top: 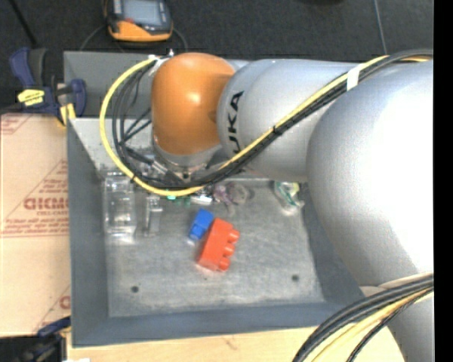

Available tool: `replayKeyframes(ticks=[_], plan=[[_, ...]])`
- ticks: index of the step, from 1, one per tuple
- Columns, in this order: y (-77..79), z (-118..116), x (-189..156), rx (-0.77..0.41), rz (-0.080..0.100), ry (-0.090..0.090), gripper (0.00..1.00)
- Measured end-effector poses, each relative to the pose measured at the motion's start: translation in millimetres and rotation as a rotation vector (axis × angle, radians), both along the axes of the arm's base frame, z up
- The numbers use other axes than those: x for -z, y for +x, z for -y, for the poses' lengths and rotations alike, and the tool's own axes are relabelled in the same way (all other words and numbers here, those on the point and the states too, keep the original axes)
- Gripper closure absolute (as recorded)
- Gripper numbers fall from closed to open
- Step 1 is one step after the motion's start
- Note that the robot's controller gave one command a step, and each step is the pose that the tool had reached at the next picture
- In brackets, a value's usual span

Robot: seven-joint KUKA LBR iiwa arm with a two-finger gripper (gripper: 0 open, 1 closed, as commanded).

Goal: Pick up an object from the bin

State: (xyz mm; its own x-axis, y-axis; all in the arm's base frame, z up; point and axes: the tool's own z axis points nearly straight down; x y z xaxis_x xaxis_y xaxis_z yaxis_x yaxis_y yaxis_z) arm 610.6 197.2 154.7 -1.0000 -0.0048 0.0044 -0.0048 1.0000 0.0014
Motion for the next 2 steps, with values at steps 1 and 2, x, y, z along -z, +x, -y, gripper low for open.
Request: replayKeyframes(ticks=[1, 2], plan=[[8.4, 97.7, 75.0, -0.463, 0.003, -0.002, 0.00], [9.0, 94.0, 72.9, -0.463, 0.007, 0.002, 1.00]])
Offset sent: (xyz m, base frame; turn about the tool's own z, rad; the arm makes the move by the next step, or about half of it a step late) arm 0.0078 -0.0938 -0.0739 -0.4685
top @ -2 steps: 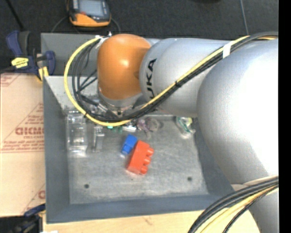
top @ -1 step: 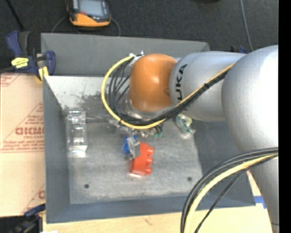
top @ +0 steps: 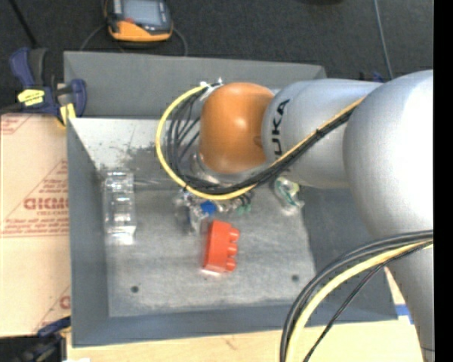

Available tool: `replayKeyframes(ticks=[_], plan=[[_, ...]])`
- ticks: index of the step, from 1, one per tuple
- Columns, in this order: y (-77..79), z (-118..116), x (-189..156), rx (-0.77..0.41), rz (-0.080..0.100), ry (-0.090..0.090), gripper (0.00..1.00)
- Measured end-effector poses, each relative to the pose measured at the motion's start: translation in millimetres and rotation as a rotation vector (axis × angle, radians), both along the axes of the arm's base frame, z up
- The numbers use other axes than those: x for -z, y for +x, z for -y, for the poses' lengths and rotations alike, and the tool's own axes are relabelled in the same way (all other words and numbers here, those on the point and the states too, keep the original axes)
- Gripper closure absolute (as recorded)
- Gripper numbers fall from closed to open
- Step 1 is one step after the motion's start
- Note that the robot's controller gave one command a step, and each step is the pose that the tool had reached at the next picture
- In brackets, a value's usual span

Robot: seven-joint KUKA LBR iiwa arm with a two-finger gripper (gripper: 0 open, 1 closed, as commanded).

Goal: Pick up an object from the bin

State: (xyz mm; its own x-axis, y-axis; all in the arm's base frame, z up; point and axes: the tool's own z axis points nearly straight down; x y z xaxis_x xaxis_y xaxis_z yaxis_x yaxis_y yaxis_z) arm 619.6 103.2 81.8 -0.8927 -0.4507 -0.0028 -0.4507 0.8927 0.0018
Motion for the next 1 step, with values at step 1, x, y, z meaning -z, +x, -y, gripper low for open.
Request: replayKeyframes(ticks=[1], plan=[[-0.1, 0.1, 0.1, 0.001, -0.001, 0.000, 0.00]])
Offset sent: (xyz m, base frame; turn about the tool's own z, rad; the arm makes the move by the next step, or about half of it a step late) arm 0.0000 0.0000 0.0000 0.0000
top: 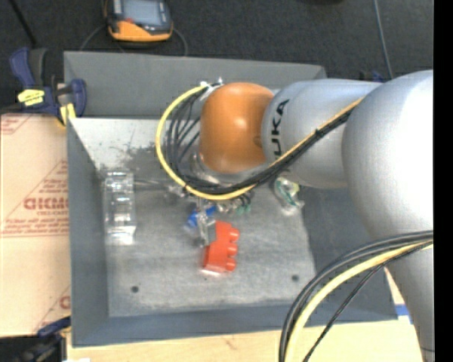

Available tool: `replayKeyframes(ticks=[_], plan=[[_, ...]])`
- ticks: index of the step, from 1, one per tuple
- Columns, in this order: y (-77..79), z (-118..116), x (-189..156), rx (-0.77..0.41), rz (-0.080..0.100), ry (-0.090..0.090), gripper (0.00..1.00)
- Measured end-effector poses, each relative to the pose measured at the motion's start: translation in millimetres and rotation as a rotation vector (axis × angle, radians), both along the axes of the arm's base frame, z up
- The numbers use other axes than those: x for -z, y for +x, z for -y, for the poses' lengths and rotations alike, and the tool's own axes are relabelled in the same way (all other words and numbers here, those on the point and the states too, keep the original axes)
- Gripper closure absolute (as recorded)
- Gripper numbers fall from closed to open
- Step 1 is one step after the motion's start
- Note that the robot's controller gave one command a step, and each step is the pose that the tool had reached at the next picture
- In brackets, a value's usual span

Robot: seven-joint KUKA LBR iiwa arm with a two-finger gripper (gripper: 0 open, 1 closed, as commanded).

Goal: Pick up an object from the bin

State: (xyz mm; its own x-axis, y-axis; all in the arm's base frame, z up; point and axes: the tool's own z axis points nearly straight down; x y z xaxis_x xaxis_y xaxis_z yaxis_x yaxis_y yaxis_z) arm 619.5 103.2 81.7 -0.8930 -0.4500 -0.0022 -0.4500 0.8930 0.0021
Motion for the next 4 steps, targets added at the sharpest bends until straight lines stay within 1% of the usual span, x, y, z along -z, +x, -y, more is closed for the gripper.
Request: replayKeyframes(ticks=[1, 2, 3, 4], plan=[[2.1, 52.3, 10.8, 0.103, -0.002, -0.002, 0.00], [2.1, 50.7, 10.6, 0.104, -0.002, 0.000, 1.00], [14.0, 46.3, -109.1, 0.148, 0.013, 0.001, 1.00], [9.4, 37.1, -173.6, 0.135, 0.012, -0.002, 1.00]])
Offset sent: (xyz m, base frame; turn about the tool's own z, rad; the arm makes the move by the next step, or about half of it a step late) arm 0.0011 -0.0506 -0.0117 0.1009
